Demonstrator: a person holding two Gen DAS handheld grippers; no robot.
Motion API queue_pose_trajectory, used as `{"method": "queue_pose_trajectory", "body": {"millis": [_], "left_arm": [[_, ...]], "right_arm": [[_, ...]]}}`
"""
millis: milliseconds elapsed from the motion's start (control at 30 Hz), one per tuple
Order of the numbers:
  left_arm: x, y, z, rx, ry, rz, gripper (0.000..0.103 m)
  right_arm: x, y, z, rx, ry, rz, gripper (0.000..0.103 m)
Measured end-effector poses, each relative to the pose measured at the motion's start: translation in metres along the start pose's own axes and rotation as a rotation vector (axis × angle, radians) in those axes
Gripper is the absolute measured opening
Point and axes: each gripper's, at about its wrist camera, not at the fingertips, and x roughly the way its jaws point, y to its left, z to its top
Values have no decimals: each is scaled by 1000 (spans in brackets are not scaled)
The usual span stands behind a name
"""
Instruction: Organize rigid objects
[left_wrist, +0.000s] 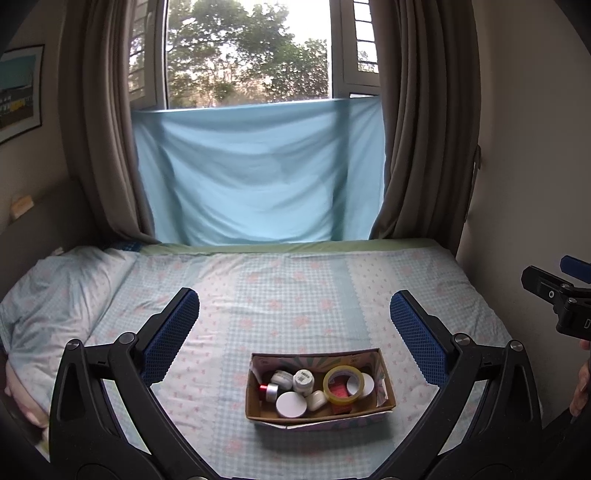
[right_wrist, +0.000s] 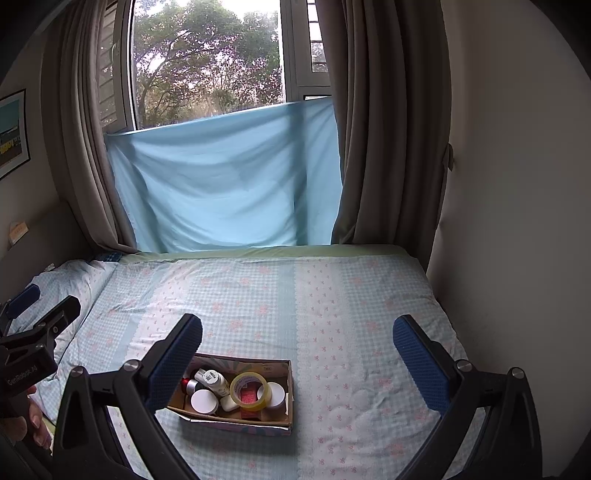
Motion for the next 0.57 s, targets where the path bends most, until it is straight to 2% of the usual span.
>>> {"method": "queue_pose_trajectory", "body": {"millis": [233,567], "left_arm": [[1,3,-2,-21,-23,50,103],[5,3,-1,-15,-19,8,103]], "right_arm": [[1,0,1,6,-5,2,103],[7,-3,1,24,10,8,103]]}}
